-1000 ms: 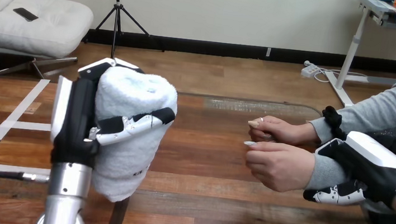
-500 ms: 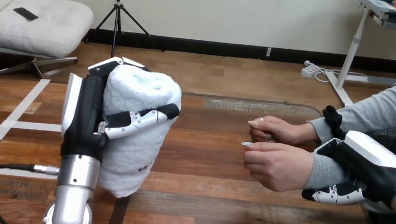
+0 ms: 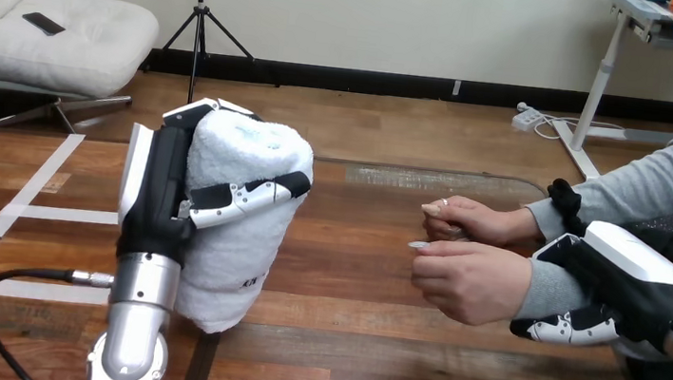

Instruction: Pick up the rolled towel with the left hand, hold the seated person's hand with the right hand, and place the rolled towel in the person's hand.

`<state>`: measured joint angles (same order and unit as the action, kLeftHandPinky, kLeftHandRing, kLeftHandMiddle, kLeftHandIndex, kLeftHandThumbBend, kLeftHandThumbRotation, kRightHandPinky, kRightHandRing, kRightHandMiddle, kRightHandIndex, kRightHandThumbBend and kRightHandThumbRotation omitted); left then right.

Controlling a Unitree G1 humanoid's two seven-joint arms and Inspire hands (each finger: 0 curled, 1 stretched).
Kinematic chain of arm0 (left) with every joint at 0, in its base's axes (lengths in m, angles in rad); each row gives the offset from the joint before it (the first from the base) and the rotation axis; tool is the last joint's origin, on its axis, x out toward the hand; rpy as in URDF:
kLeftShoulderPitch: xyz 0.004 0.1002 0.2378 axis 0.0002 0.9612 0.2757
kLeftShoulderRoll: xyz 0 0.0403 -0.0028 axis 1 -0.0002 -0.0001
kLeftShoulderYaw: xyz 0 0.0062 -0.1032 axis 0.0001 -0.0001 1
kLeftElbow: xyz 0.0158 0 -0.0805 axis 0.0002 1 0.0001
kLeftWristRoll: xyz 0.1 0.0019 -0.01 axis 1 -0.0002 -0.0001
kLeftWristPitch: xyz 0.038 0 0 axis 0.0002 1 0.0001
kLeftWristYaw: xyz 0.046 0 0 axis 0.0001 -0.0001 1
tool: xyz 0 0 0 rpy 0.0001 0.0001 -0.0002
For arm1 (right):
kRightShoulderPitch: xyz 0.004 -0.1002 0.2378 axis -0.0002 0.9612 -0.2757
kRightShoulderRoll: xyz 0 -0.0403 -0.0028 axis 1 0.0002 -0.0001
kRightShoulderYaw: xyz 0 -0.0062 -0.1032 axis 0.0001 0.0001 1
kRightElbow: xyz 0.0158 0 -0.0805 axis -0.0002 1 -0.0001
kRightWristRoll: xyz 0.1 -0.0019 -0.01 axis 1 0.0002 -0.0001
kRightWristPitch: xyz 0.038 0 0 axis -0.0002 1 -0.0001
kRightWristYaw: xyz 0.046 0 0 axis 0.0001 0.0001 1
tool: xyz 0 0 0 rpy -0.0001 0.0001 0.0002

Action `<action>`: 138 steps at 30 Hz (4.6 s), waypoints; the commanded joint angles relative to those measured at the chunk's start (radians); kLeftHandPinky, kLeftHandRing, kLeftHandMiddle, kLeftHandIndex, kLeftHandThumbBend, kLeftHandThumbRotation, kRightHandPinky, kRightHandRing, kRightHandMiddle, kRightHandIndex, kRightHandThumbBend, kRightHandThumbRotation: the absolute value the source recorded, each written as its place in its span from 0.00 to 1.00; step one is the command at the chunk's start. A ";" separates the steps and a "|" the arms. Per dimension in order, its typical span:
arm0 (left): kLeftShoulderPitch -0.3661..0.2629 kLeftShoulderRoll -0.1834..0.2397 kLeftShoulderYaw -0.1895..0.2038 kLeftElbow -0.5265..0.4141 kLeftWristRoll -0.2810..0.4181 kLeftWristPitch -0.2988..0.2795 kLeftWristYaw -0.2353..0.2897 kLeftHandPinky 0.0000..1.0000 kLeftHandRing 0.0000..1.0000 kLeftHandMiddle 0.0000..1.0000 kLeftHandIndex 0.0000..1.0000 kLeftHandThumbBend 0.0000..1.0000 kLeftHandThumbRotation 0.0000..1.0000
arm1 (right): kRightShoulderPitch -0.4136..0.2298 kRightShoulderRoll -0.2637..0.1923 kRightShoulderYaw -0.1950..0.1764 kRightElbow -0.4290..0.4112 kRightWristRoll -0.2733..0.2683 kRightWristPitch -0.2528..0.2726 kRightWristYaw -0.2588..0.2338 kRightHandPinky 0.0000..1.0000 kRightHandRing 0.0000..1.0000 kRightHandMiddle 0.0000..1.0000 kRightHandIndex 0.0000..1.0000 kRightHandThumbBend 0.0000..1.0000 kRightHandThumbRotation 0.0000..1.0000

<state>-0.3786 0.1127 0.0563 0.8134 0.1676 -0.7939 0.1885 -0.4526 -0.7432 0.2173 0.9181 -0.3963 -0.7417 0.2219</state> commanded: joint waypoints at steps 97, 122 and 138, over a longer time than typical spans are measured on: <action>-0.163 0.025 0.000 0.022 0.035 -0.077 0.064 0.36 0.39 0.40 0.40 0.67 0.00 | -0.064 0.018 -0.042 -0.065 0.048 0.046 0.023 0.30 0.33 0.39 0.42 0.53 0.27; -0.166 0.029 0.002 0.023 0.031 -0.077 0.065 0.35 0.38 0.40 0.40 0.67 0.00 | -0.049 0.025 -0.058 -0.102 0.084 0.085 0.055 0.38 0.41 0.45 0.47 0.80 0.13; -0.163 0.031 0.000 0.017 0.038 -0.076 0.071 0.35 0.39 0.40 0.40 0.67 0.00 | -0.046 0.022 -0.056 -0.117 0.095 0.099 0.065 0.40 0.42 0.46 0.48 0.82 0.09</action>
<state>-0.4530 0.1197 0.0533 0.8633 0.2042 -0.8437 0.2509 -0.4527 -0.7405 0.1828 0.8432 -0.3177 -0.6413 0.2865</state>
